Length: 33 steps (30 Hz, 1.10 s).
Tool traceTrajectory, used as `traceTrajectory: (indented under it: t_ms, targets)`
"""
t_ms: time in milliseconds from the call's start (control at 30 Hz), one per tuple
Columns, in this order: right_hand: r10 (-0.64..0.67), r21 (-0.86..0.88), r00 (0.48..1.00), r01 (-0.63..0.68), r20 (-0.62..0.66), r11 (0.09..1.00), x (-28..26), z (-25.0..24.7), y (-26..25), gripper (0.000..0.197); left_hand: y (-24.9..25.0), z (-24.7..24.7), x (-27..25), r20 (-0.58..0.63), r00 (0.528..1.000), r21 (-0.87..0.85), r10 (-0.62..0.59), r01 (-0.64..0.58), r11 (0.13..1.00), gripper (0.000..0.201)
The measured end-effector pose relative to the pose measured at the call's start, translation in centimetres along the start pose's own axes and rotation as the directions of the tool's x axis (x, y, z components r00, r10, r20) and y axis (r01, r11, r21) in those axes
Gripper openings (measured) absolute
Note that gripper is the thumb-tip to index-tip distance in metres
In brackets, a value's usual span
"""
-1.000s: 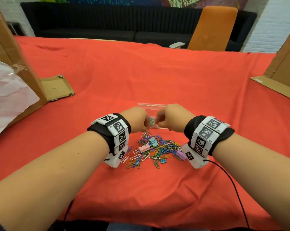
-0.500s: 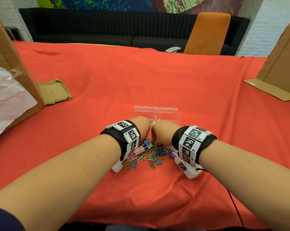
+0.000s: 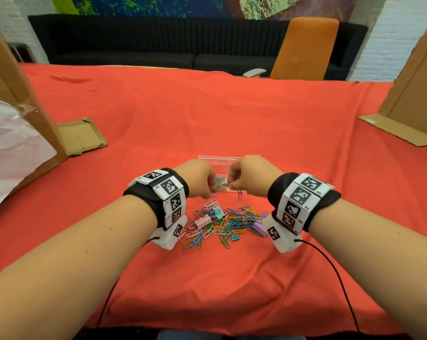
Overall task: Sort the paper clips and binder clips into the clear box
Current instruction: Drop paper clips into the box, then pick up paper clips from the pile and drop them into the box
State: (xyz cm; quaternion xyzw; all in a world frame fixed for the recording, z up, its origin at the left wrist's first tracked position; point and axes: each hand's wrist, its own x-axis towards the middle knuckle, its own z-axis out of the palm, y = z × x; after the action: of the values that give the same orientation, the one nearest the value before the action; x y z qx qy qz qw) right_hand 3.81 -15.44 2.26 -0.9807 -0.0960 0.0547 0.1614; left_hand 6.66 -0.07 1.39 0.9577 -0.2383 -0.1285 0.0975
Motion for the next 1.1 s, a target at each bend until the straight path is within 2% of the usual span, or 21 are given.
traceTrajectory:
  t_ms: [167, 300, 533, 633, 700, 800, 900, 967, 1033, 1100]
  targets:
    - [0.033, 0.150, 0.982, -0.004, -0.188, 0.989, 1.1, -1.0, -0.1, 0.012, -0.1, -2.0, 0.3, -0.226, 0.974, -0.110, -0.022, -0.003, 0.994, 0.025]
    - [0.062, 0.203, 0.971, -0.014, -0.230, 0.979, 2.5, -0.9, -0.2, 0.011, -0.3, -2.3, 1.3, -0.328, 0.941, -0.143, -0.077, 0.031, 0.989, 0.023]
    - [0.048, 0.186, 0.973, -0.006, -0.224, 0.982, 4.2, 0.1, -0.5, 0.013, -1.1, -1.7, 2.8, -0.313, 0.943, -0.097, -0.111, 0.085, 0.992, 0.026]
    - [0.011, 0.116, 0.985, 0.009, -0.170, 0.993, 4.1, 0.3, -0.3, 0.016, -1.4, -1.3, 2.9, -0.312, 0.944, -0.116, -0.110, 0.077, 0.990, 0.027]
    - [-0.009, 0.063, 0.986, 0.020, -0.167, 0.998, 3.7, 0.2, -0.1, 0.018, -1.3, -1.1, 2.4, -0.329, 0.938, -0.127, -0.109, 0.070, 0.989, 0.021]
    - [-0.025, 0.015, 0.990, 0.028, -0.139, 1.000, 2.6, -0.2, 0.2, 0.016, -0.9, -0.6, 1.2, -0.258, 0.963, -0.094, -0.075, 0.053, 0.994, 0.014]
    - [0.016, -0.084, 0.995, -0.007, 0.099, 0.996, 1.4, 0.1, 0.6, 0.017, -0.5, 0.3, 0.5, -0.070, 0.997, -0.005, -0.034, 0.034, 0.999, 0.017]
    - [0.078, -0.143, 0.961, -0.041, 0.264, 0.989, 0.8, 0.7, 0.8, 0.023, -0.4, 0.9, 0.5, 0.044, 0.999, 0.057, -0.030, 0.028, 0.998, 0.020]
    - [0.121, -0.199, 0.932, -0.054, 0.340, 0.978, 0.2, 1.3, 0.9, 0.030, -0.4, 1.4, 0.8, 0.102, 0.994, 0.107, -0.036, 0.025, 0.994, 0.020]
    - [0.120, -0.234, 0.928, -0.037, 0.352, 0.972, -0.1, 1.8, 0.7, 0.037, -0.3, 1.8, 1.0, 0.134, 0.990, 0.147, -0.049, 0.029, 0.989, 0.022]
